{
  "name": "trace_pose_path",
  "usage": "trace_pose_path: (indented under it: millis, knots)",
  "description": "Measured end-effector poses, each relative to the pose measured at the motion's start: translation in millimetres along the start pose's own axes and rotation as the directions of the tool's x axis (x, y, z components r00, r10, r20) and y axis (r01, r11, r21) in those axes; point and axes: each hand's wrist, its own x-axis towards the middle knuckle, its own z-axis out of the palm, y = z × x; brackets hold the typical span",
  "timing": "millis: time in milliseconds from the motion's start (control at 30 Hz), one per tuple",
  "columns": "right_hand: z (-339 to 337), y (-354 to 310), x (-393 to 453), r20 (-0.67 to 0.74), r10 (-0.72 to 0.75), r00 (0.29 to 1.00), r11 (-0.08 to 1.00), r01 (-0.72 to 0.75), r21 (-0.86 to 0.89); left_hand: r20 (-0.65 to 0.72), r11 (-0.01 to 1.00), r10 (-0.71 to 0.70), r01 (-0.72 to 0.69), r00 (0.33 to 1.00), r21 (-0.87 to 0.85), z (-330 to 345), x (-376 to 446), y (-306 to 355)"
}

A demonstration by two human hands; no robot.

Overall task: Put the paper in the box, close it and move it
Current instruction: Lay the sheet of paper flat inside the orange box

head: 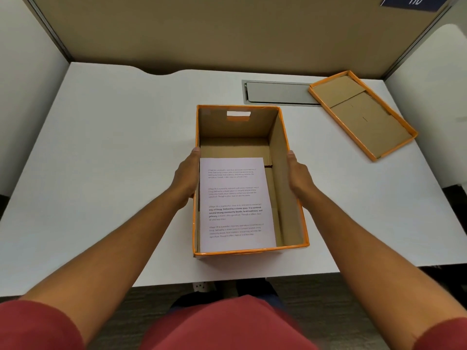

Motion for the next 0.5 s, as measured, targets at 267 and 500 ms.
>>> trace_pose_path:
  millis: [267,500]
  knots:
    - [0.8,6.6,-4.7,-0.020,-0.003,1.000,0.999,0.002,-0.045,-0.029,0.997,0.034,-0.032,0.999,0.065,2.7,-5.4,-2.0]
    - [2.4,9.6,-9.0,-0.028,-0.018,0.999,0.999,0.017,-0.041,-0.037,0.989,0.068,-0.062,0.997,0.136,1.9,-7.9,-1.1]
